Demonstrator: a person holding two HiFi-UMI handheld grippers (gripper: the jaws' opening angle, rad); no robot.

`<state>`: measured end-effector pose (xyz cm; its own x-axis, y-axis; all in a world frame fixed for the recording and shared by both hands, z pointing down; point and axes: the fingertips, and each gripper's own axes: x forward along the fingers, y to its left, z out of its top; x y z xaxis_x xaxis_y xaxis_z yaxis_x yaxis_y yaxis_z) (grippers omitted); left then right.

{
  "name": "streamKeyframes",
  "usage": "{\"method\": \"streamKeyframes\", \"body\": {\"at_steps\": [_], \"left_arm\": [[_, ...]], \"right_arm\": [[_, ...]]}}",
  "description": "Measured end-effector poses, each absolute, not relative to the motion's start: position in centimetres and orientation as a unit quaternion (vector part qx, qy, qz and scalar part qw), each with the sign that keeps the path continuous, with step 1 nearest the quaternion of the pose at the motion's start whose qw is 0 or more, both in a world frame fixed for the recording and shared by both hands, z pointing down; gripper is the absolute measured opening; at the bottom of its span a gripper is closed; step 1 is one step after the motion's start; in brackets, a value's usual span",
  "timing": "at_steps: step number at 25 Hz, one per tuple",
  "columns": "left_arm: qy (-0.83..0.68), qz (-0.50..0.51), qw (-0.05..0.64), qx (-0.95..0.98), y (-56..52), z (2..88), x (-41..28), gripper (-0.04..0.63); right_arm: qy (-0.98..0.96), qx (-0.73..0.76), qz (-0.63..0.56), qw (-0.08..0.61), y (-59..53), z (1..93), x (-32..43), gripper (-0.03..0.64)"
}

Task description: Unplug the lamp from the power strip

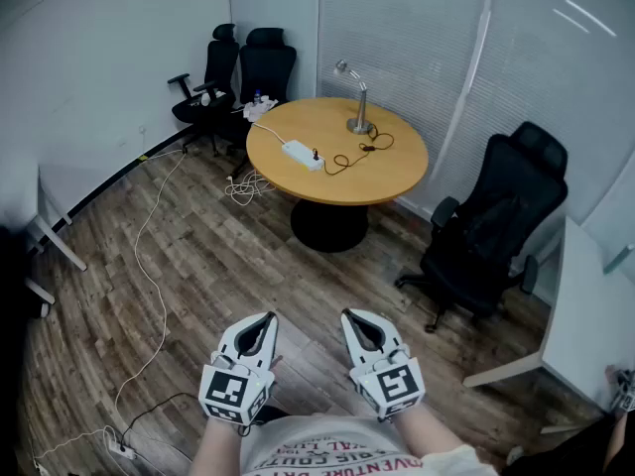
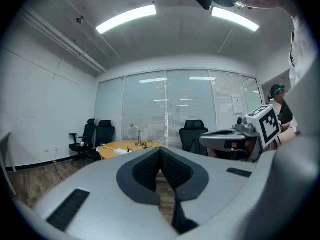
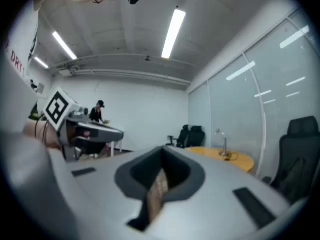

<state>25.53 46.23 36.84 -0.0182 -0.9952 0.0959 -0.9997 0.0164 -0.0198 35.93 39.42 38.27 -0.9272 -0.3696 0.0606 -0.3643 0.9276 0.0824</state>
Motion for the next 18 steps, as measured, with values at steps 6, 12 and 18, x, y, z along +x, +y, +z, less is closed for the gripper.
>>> {"method": "streamKeyframes", "body": {"at_steps": [6,12,18], "left_arm": [[-0.707,0.042,0.023,0.705,45.6,36.8,25.7,0.023],[-0.706,0.038,0.026,0.707,45.2,36.8,25.9,0.023],[-0.705,0.038,0.044,0.706,44.5,37.7,25.4,0.023]], "right_arm": [[-0.979,0.200,-0.025,0.038,38.7,37.4,35.7,0.025],[-0.980,0.196,-0.013,0.036,38.4,38.0,35.8,0.025],[-0.981,0.193,0.001,0.030,37.7,38.5,35.5,0.025]]}}
